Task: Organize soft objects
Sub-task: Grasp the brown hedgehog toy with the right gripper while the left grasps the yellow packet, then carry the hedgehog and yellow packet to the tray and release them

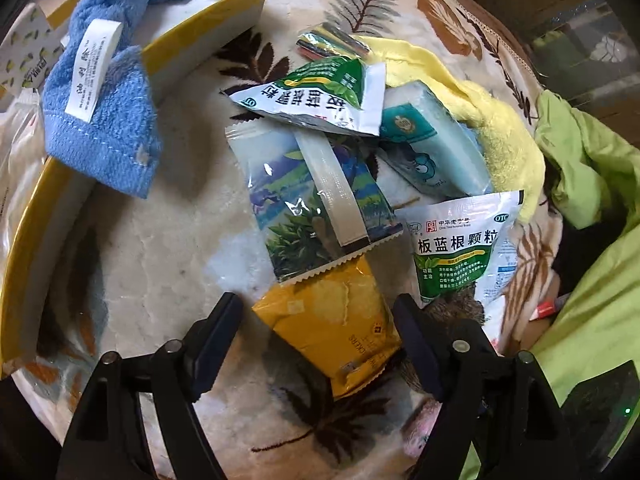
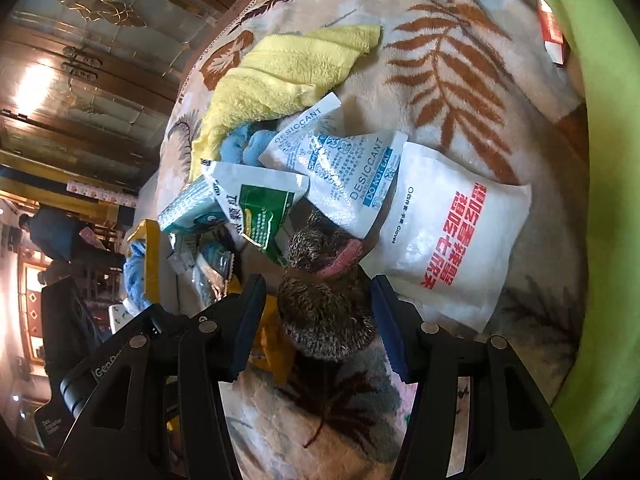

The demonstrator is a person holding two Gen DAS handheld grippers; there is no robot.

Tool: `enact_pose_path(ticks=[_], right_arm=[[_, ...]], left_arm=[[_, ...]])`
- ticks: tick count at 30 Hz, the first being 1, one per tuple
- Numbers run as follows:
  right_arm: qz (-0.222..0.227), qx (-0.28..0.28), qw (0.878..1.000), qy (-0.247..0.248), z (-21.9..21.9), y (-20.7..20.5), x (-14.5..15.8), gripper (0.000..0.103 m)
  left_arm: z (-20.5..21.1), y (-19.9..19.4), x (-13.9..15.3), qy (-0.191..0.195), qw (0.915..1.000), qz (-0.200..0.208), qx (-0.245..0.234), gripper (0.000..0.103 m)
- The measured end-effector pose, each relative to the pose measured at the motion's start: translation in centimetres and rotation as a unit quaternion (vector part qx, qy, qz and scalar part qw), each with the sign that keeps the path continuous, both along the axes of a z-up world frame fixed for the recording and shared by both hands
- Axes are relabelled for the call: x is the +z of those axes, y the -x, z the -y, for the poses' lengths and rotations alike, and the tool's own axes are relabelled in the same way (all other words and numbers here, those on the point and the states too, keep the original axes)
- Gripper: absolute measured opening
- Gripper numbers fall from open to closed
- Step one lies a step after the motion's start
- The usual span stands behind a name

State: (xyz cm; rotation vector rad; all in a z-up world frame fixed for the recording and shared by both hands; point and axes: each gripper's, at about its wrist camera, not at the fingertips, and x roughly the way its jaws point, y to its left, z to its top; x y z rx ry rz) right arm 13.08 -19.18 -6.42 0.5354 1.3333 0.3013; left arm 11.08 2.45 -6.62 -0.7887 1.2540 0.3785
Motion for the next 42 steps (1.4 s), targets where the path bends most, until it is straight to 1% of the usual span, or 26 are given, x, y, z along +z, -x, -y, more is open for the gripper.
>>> enact_pose_path(ticks=[2, 6, 8, 10, 11, 13, 14, 17, 18, 19, 21, 26, 30, 34, 36, 39, 41, 42], right_arm=[[-0.001, -0.003, 1.000, 0.002, 0.1, -0.2, -0.3, 0.055], [-0.012, -0.012, 1.000, -0.014, 0.5, -0.5, -1.3, 0.055], [-0.002, -0.002, 1.000, -0.012, 0.4, -0.3, -1.4, 0.054], [0.008, 0.009, 1.000, -0.003, 0.2, 0.1, -1.2, 0.046], [0.011, 0.014, 1.000, 0.001, 0.1, 0.2, -1.1, 0.046], [0.016, 0.017, 1.000, 0.008, 0.0, 0.4, -1.0, 0.046], [0.018, 0.017, 1.000, 0.010, 0.0, 0.5, -0.9, 0.046], [0.023, 0.020, 0.999, 0.018, -0.2, 0.8, -0.4, 0.045], [0.024, 0.019, 0.999, 0.019, -0.2, 1.0, -0.3, 0.045], [0.025, 0.019, 0.999, 0.016, -0.2, 1.2, -0.1, 0.045], [0.029, 0.020, 0.999, 0.011, 0.0, 1.5, 0.4, 0.045], [0.046, 0.032, 0.998, 0.008, 0.4, 2.9, 2.4, 0.045], [0.041, 0.038, 0.998, -0.010, 0.4, 3.8, 2.9, 0.045], [0.039, 0.049, 0.998, -0.011, -1.0, 4.6, 3.4, 0.045], [0.037, 0.057, 0.998, -0.015, -1.8, 4.9, 3.6, 0.045], [0.033, 0.073, 0.996, -0.029, -3.7, 5.2, 3.8, 0.045], [0.029, 0.089, 0.995, -0.043, -5.3, 5.5, 4.1, 0.045], [0.027, 0.098, 0.994, -0.050, -6.3, 5.5, 4.2, 0.045]], left_arm=[[0.5, -0.2, -0.2, -0.001, 1.0000, 0.000, 0.008, 0.080], [0.3, -0.3, -0.6, -0.001, 1.0000, 0.001, 0.007, 0.084], [0.2, -0.2, -0.6, -0.001, 0.9999, 0.009, 0.007, 0.083], [0.2, 0.0, -0.6, -0.004, 0.9999, 0.015, -0.006, 0.080], [0.2, 0.1, -0.6, -0.007, 0.9998, 0.015, -0.014, 0.078], [0.2, 0.3, -0.4, -0.020, 0.9989, 0.012, -0.040, 0.068], [0.1, 0.6, -0.3, -0.022, 0.9982, 0.016, -0.053, 0.065], [-0.5, 1.2, -0.3, -0.016, 0.9962, 0.028, -0.081, 0.058], [-0.6, 1.4, -0.1, -0.017, 0.9952, 0.029, -0.092, 0.052], [-0.8, 1.7, 0.0, -0.012, 0.9938, 0.033, -0.105, 0.051], [-1.0, 2.4, 0.2, -0.006, 0.9917, 0.033, -0.125, 0.050], [-1.5, 5.2, 0.9, -0.011, 0.9839, 0.041, -0.173, 0.049], [-2.2, 7.2, 2.4, -0.025, 0.9785, 0.059, -0.196, 0.049], [-4.3, 8.4, 4.0, -0.032, 0.9759, 0.074, -0.202, 0.049], [-5.5, 9.0, 4.8, -0.039, 0.9761, 0.081, -0.198, 0.049], [-7.6, 9.8, 5.6, -0.036, 0.9780, 0.086, -0.187, 0.049], [-9.3, 10.4, 6.4, -0.044, 0.9775, 0.092, -0.184, 0.049], [-9.7, 10.6, 6.7, -0.040, 0.9771, 0.097, -0.185, 0.050]])
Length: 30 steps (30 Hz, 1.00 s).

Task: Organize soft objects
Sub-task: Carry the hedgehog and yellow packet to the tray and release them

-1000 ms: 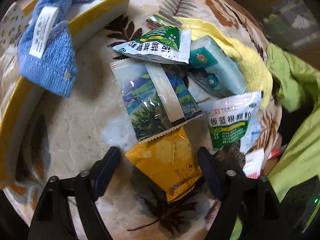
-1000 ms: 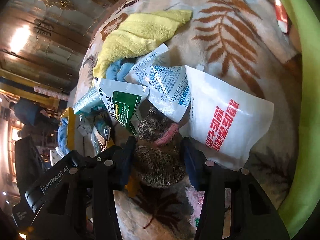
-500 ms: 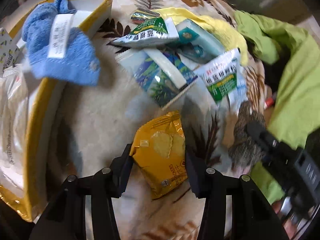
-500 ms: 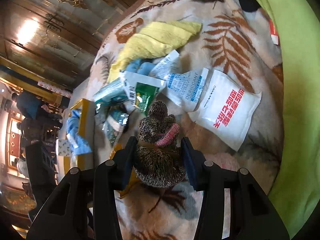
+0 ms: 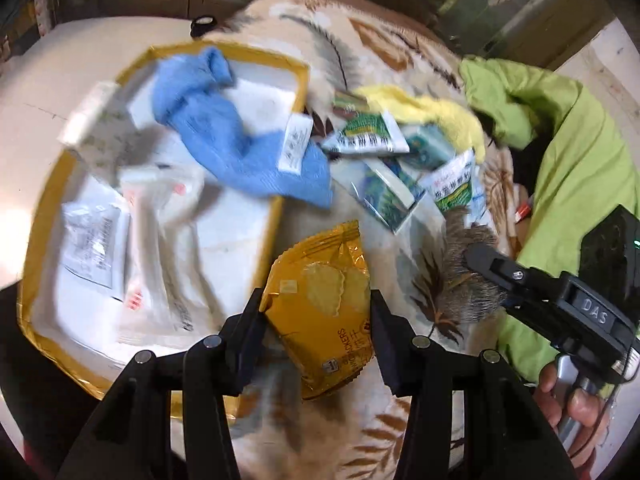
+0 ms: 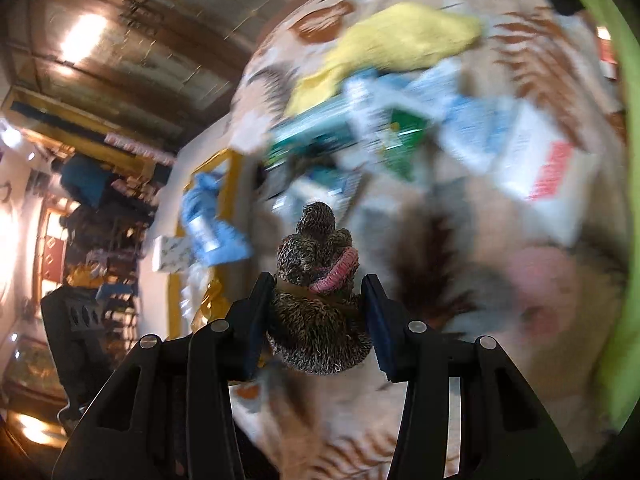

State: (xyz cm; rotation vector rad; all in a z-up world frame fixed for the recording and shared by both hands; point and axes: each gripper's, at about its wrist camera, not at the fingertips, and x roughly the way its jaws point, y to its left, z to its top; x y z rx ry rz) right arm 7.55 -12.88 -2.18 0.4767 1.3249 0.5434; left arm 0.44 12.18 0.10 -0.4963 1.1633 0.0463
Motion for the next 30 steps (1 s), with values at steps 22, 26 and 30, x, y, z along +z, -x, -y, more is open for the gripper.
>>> enact_pose_path(ticks=[22, 26, 30], right_arm=[[0.073, 0.115, 0.984, 0.118, -22.0, -8.4, 0.3, 0.045], [0.077, 0.130, 0.977, 0.150, -23.5, -9.2, -1.5, 0.045], [0.093, 0.136, 0.974, 0.157, -24.2, -9.2, -1.9, 0.046]], left_arm=[[-11.6, -0.2, -0.4, -0.124, 0.9907, -0.001, 0.057, 0.050], [-11.8, -0.1, -0.6, -0.121, 0.9913, -0.003, 0.051, 0.050], [-11.1, -0.2, -0.6, -0.146, 0.9890, -0.006, 0.027, 0.054]])
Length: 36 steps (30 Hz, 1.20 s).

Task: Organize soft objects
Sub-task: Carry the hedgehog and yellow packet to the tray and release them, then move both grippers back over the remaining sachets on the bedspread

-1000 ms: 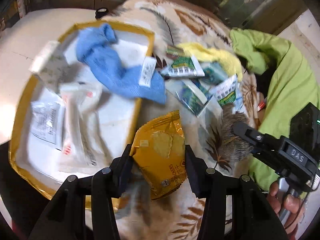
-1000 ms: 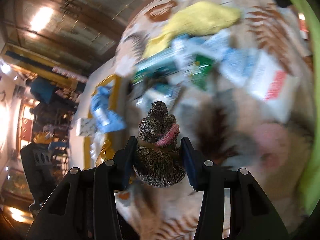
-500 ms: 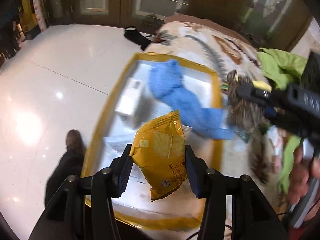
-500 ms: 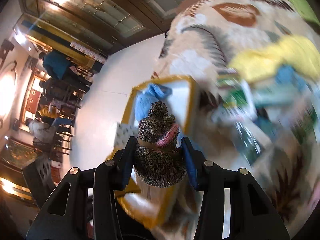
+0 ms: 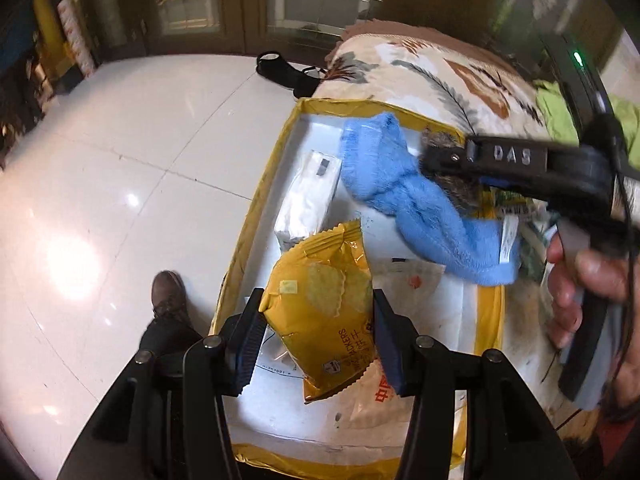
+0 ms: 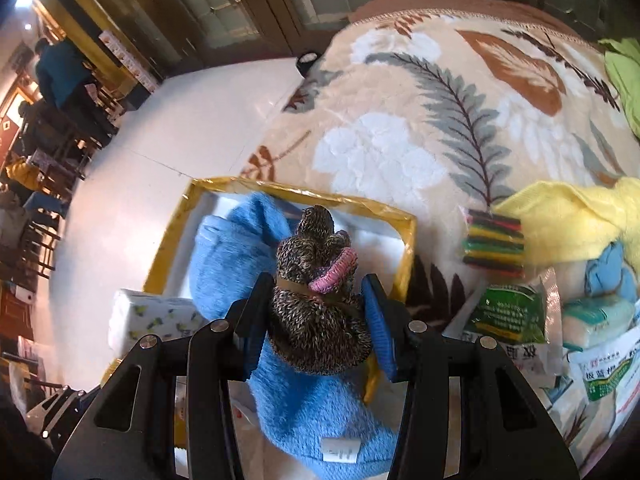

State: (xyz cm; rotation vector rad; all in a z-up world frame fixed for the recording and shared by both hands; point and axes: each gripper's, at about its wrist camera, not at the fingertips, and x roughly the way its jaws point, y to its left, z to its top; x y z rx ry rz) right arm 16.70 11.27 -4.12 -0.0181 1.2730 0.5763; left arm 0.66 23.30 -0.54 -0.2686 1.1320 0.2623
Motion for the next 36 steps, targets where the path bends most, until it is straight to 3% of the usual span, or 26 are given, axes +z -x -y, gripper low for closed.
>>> enact_pose_path(ticks=[4, 7, 13, 20, 29, 36], right_arm=[[-0.051, -0.008, 0.998, -0.037, 0.6, 0.1, -0.2, 0.048], [-0.032, -0.009, 0.998, -0.058, 1.5, 0.8, 1.2, 0.055], [-0.029, -0.009, 0.995, -0.092, 3.7, 2.1, 4.1, 0.055], [-0.013, -0.028, 0.993, -0.110, 10.3, 4.2, 7.2, 0.055], [-0.011, -0.083, 0.990, -0.117, 19.2, 6.8, 7.4, 0.055], [-0.008, -0.150, 0.980, -0.134, 25.7, 8.1, 7.7, 0.056]], left_arm=[[0.1, 0.0, -0.8, -0.002, 0.9997, -0.023, 0.003, 0.067], [0.0, 0.4, -1.1, 0.003, 0.9996, -0.028, 0.003, 0.067], [0.0, 1.1, 0.5, 0.006, 0.9998, -0.012, 0.013, 0.068], [1.8, 0.9, 2.4, 0.028, 0.9995, 0.015, 0.005, 0.068], [7.5, -0.5, 4.8, 0.052, 0.9970, 0.038, -0.044, 0.068], [12.8, -1.9, 6.7, 0.093, 0.9891, 0.056, -0.099, 0.068]])
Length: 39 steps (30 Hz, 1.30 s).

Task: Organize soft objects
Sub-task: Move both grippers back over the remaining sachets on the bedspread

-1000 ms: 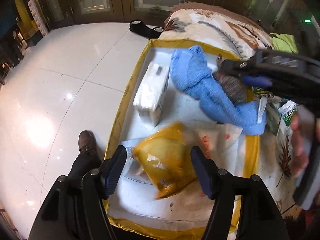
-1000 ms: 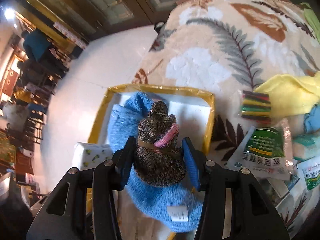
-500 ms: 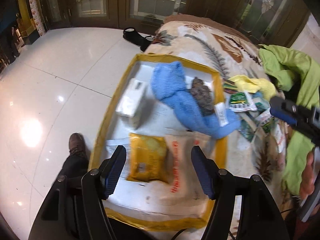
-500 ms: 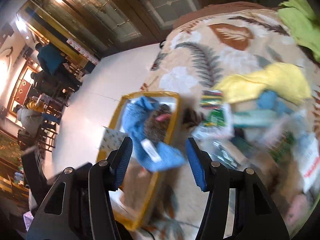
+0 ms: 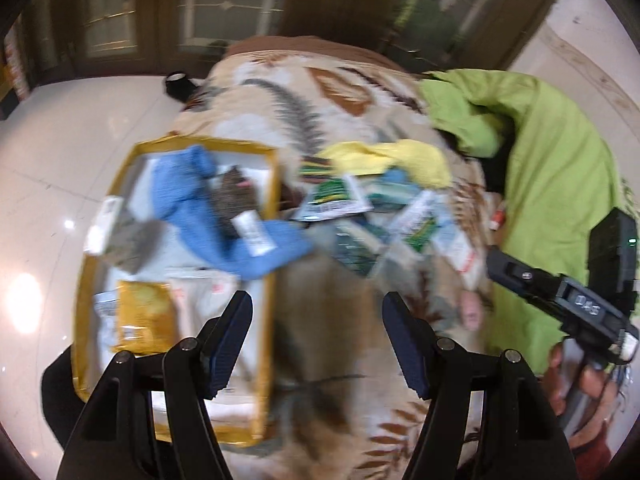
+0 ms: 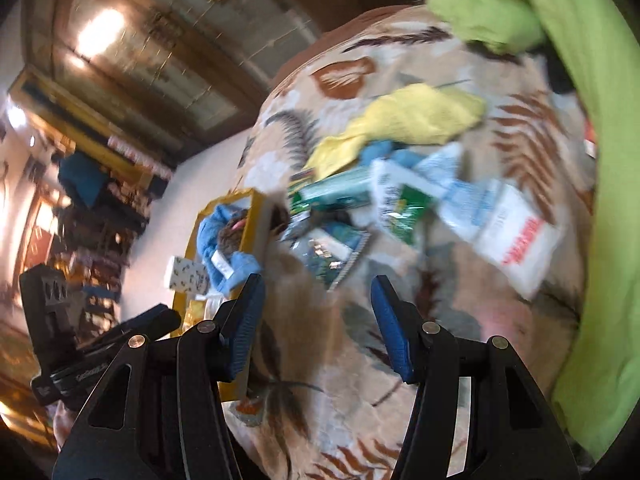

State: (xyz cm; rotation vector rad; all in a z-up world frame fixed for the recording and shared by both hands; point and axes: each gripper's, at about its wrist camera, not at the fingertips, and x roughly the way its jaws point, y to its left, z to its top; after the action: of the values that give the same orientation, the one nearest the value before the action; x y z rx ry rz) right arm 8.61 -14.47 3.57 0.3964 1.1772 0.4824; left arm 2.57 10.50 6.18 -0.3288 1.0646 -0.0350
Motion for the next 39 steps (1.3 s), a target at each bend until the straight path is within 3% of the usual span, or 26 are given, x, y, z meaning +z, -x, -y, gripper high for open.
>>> enact_pose_path(ticks=[11, 21, 30, 37, 39], right_arm=[[-0.007, -0.050, 0.999, -0.011, 4.7, 0.9, -0.5, 0.056], [0.005, -0.074, 0.997, -0.006, 6.6, 0.8, 0.1, 0.056], [-0.021, -0.069, 0.997, 0.003, 6.1, 0.1, -1.7, 0.056], [-0.038, -0.059, 0.997, 0.009, 5.2, -0.5, -2.6, 0.056], [-0.040, -0.061, 0.997, 0.010, 5.3, -0.6, -2.7, 0.056]], left_arm=[[4.0, -0.4, -0.7, 0.015, 0.9991, -0.006, -0.039, 0.068], [-0.2, -0.3, -4.5, 0.019, 0.9986, -0.047, 0.018, 0.068], [1.0, -2.1, -6.2, 0.011, 0.9981, -0.061, 0.000, 0.068], [2.6, -4.8, -7.4, 0.058, 0.9949, -0.076, 0.031, 0.068], [2.8, -5.9, -7.7, 0.070, 0.9926, -0.082, 0.057, 0.075]])
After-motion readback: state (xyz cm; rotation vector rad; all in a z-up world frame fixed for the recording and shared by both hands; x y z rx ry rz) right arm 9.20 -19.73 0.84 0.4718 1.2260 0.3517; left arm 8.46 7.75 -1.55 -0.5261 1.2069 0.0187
